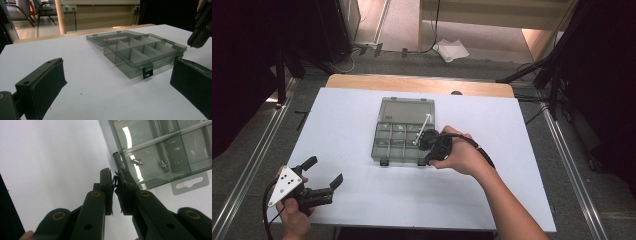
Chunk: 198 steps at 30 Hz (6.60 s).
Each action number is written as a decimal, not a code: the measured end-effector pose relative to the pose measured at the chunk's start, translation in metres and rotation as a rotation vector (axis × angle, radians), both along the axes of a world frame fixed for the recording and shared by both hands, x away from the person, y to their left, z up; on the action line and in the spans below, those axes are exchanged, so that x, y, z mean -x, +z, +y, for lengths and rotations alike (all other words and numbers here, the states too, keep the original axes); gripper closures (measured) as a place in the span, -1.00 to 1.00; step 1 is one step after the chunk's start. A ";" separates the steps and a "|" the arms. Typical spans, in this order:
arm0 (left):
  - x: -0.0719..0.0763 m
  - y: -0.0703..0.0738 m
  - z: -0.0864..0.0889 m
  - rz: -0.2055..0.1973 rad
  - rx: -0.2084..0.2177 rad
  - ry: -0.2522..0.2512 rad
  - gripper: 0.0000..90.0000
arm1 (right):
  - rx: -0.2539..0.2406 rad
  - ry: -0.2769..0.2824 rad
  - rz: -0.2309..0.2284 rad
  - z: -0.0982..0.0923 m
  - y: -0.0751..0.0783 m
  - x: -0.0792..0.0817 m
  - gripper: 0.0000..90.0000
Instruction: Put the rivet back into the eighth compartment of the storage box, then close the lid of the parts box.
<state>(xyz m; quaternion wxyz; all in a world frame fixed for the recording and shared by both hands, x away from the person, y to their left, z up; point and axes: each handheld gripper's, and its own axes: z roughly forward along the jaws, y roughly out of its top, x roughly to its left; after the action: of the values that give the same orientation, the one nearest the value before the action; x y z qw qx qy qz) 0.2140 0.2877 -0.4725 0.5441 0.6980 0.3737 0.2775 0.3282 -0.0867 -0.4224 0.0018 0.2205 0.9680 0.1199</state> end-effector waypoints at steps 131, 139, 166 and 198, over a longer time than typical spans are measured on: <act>-0.024 0.002 -0.032 0.036 -0.009 -0.076 -1.00 | -0.250 -0.377 -0.149 -0.040 -0.005 -0.022 -1.00; -0.040 0.007 -0.042 0.065 -0.018 -0.112 -1.00 | -0.262 -0.408 -0.168 -0.040 -0.006 -0.026 -1.00; -0.105 0.008 -0.082 0.196 0.004 -0.238 -1.00 | -0.384 -0.438 -0.212 -0.053 -0.004 -0.030 -0.99; -0.212 0.000 -0.110 0.427 -0.049 -0.125 -0.62 | -0.519 -0.644 -0.173 -0.070 -0.040 -0.078 -0.20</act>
<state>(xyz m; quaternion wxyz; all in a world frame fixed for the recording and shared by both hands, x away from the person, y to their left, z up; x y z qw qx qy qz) 0.4263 0.1780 -0.4725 0.4518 0.7757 0.4297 0.0980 0.4060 -0.1569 -0.4620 0.0648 0.4942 0.7835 0.3712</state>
